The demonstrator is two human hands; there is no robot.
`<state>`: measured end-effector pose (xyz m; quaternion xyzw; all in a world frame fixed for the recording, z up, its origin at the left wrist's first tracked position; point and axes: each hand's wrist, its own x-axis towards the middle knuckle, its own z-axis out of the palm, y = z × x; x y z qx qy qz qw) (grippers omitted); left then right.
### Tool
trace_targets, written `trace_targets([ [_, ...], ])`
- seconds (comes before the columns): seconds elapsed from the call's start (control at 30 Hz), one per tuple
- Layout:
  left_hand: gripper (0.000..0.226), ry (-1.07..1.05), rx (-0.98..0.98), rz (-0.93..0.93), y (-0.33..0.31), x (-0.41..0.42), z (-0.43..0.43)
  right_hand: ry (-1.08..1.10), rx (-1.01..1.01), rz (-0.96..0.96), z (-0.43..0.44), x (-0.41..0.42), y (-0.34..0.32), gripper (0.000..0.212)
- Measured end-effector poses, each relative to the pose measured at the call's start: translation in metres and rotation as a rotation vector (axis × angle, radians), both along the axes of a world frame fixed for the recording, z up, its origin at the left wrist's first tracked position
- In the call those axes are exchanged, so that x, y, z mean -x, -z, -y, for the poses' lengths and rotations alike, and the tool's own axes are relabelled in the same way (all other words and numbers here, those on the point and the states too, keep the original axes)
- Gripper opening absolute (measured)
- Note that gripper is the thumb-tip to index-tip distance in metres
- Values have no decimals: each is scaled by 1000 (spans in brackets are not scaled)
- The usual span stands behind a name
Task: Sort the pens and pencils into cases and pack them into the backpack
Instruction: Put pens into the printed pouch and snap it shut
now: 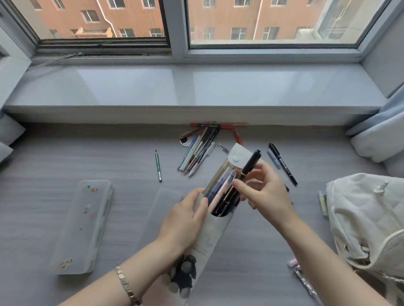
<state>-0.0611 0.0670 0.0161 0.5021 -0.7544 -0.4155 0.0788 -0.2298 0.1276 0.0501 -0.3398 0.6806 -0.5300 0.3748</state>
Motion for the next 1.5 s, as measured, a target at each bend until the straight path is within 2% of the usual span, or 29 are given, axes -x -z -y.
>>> trace_targets([
  [0.13, 32, 3, 11, -13, -3, 1, -2, 25, 81, -2, -1, 12, 3, 64],
  [0.23, 32, 2, 1, -17, -4, 0, -2, 6, 104, -28, -6, 18, 6, 76],
  [0.33, 31, 11, 13, -5, -6, -1, -4, -3, 135, 12, -8, 18, 7, 63],
  [0.43, 33, 33, 49, -10, -9, -1, -6, -58, 131, 73, -8, 8, 6, 32],
  [0.5, 35, 47, 65, -15, -11, 0, -5, -68, 95, -16, -7, 2, 8, 19],
  [0.57, 36, 60, 74, -24, -13, 1, -4, -67, 64, -196, -8, 1, 9, 12],
  [0.7, 34, 67, 82, -37, -16, 1, -5, -29, 26, -517, -10, 6, 9, 27],
  [0.93, 33, 33, 55, -51, -16, 2, -8, 18, 53, -792, -14, 5, 6, 44],
  [1.1, 32, 36, 13, -42, -14, 3, -5, -3, 25, -657, -2, 10, 5, 37],
  [1.17, 28, 50, 16, -45, -15, 3, -5, -24, -56, -682, 4, 12, 7, 32],
  [1.33, 25, 77, 20, -40, -16, 0, -9, -124, -173, -799, 11, 10, 14, 56],
  [1.4, 25, 97, 33, -30, -16, -1, -11, -142, -192, -777, 12, 7, 16, 63],
  [1.5, 27, 103, 38, -23, -17, -1, -13, -75, -151, -677, 11, 1, 19, 60],
])
